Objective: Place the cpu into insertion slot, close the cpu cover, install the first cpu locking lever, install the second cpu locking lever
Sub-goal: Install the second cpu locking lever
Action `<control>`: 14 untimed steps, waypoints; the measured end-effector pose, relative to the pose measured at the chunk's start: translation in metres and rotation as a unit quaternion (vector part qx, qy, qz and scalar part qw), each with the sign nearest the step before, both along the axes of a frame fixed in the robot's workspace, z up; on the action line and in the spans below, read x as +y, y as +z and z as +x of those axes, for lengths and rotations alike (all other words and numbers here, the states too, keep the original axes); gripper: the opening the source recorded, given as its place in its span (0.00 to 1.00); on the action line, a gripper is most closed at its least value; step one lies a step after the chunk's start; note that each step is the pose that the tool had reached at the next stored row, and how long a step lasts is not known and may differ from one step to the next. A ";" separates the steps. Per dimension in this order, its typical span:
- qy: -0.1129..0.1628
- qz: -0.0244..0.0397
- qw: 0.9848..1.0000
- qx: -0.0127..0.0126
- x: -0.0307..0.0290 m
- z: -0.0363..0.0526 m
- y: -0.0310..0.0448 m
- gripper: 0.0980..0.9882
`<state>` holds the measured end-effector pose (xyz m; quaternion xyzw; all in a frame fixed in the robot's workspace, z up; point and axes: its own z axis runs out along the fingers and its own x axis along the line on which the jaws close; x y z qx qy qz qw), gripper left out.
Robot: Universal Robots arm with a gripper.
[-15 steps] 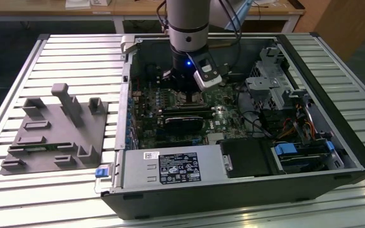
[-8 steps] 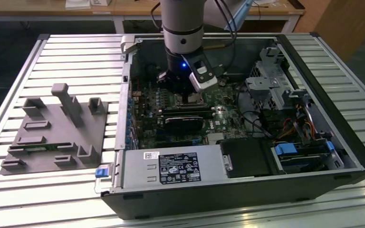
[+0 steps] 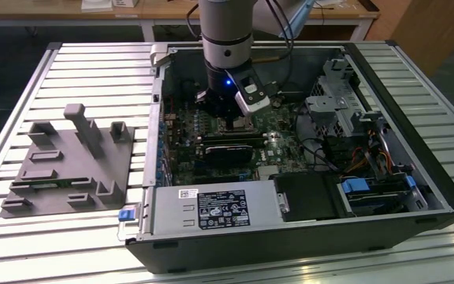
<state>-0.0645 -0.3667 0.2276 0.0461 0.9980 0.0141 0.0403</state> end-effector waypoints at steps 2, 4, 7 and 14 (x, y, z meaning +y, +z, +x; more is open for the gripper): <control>0.000 0.000 1.000 0.000 -0.0010 0.0000 -0.0003 0.01; 0.000 0.001 1.000 0.000 -0.0020 -0.0004 -0.0011 0.01; 0.000 0.004 1.000 0.000 -0.0044 -0.0009 -0.0024 0.01; 0.000 0.039 0.999 0.000 -0.0118 -0.0033 -0.0040 0.01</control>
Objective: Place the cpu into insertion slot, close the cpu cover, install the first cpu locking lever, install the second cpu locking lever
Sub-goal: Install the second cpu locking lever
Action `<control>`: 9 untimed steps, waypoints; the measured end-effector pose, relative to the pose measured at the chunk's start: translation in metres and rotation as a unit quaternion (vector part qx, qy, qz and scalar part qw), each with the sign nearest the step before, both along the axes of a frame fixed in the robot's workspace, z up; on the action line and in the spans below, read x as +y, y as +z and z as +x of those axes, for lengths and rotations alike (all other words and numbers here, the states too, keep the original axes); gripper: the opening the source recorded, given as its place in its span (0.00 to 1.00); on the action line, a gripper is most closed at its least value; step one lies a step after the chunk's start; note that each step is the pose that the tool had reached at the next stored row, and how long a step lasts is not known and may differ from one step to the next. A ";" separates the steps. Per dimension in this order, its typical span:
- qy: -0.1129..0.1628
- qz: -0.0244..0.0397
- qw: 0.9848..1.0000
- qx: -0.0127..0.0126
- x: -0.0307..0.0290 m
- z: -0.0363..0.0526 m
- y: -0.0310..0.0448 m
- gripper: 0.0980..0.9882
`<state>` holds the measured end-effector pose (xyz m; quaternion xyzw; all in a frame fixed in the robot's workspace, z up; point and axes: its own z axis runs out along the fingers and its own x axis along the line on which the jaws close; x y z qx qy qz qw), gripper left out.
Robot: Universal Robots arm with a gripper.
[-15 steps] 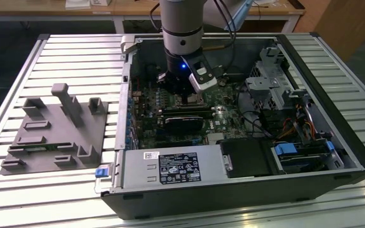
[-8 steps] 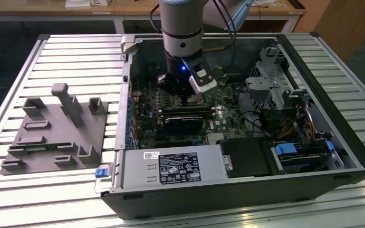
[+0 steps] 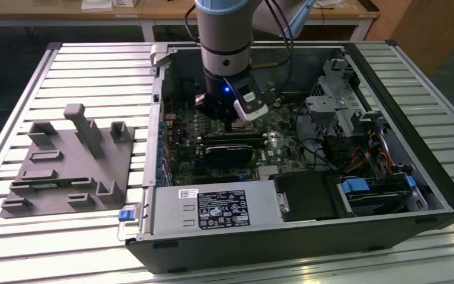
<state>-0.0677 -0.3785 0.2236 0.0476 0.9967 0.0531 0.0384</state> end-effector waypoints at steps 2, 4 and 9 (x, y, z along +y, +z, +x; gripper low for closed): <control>0.000 0.009 1.000 0.000 -0.0021 -0.0006 -0.0007 0.01; 0.000 0.012 1.000 0.000 -0.0041 -0.0013 -0.0014 0.01; 0.000 0.016 1.000 0.000 -0.0087 -0.0029 -0.0037 0.01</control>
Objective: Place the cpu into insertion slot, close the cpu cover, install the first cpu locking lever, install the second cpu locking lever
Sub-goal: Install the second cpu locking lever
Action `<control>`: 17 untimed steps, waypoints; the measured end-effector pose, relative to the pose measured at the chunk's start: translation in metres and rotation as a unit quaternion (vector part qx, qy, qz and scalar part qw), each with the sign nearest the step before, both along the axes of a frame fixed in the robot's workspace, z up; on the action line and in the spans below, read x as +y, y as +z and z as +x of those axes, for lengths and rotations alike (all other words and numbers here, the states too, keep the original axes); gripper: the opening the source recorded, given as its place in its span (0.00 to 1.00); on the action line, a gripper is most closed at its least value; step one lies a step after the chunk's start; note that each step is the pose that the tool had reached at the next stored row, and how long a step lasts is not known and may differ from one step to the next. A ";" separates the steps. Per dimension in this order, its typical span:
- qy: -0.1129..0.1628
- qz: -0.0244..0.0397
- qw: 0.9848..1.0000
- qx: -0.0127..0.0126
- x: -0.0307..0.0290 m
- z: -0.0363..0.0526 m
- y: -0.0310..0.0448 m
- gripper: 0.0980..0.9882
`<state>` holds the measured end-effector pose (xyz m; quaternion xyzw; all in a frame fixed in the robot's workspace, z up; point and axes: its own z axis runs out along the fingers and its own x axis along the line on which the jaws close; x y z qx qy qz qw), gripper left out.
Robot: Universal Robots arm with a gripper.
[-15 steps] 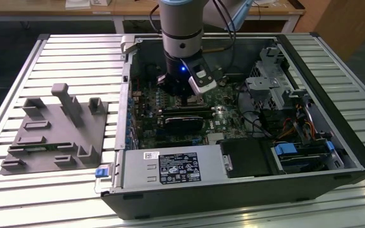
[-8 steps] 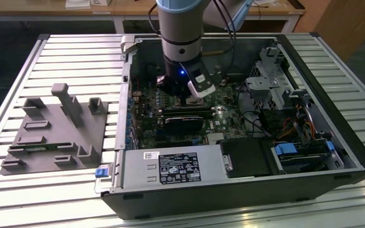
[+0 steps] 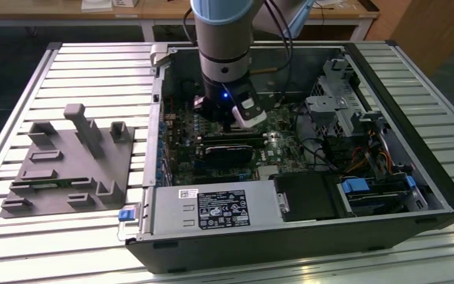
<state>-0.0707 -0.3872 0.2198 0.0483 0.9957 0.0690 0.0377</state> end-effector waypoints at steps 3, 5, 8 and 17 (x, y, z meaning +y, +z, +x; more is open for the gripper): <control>0.000 0.003 1.000 0.000 -0.0010 -0.0017 -0.0018 0.01; 0.000 0.004 1.000 0.000 -0.0016 -0.0024 -0.0030 0.01; 0.000 0.006 1.000 0.000 -0.0029 -0.0034 -0.0048 0.01; 0.000 0.029 1.000 0.000 -0.0084 -0.0071 -0.0096 0.01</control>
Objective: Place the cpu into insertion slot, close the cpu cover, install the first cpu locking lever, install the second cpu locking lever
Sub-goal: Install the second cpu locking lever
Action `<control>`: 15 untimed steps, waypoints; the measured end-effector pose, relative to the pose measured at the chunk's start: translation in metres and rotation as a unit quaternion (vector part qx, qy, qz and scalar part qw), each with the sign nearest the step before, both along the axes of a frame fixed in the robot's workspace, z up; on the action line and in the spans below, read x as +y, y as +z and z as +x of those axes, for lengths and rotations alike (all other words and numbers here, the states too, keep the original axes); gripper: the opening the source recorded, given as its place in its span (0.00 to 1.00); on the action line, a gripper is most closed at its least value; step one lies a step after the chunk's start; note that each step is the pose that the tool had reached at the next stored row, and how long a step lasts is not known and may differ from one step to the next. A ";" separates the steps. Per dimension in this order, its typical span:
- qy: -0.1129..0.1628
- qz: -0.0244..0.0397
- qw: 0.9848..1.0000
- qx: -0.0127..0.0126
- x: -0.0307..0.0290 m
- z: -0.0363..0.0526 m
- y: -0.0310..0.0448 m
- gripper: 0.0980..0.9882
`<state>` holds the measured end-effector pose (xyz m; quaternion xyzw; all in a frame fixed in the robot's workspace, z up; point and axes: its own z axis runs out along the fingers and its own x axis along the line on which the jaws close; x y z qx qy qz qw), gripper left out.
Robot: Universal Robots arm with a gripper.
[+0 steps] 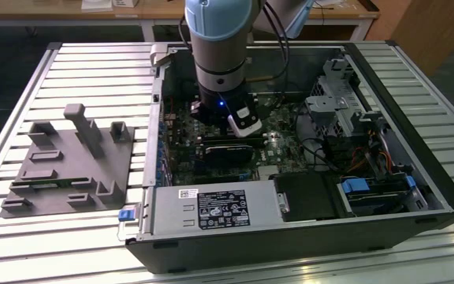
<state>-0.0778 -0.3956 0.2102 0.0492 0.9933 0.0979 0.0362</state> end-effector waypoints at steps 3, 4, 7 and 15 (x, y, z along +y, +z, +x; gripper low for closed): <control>0.000 0.012 1.000 0.000 -0.0020 -0.0017 -0.0018 0.01; 0.000 0.017 1.000 0.000 -0.0025 -0.0022 -0.0024 0.01; 0.000 0.025 1.000 0.000 -0.0043 -0.0035 -0.0042 0.01; 0.000 0.030 1.000 0.000 -0.0078 -0.0071 -0.0084 0.01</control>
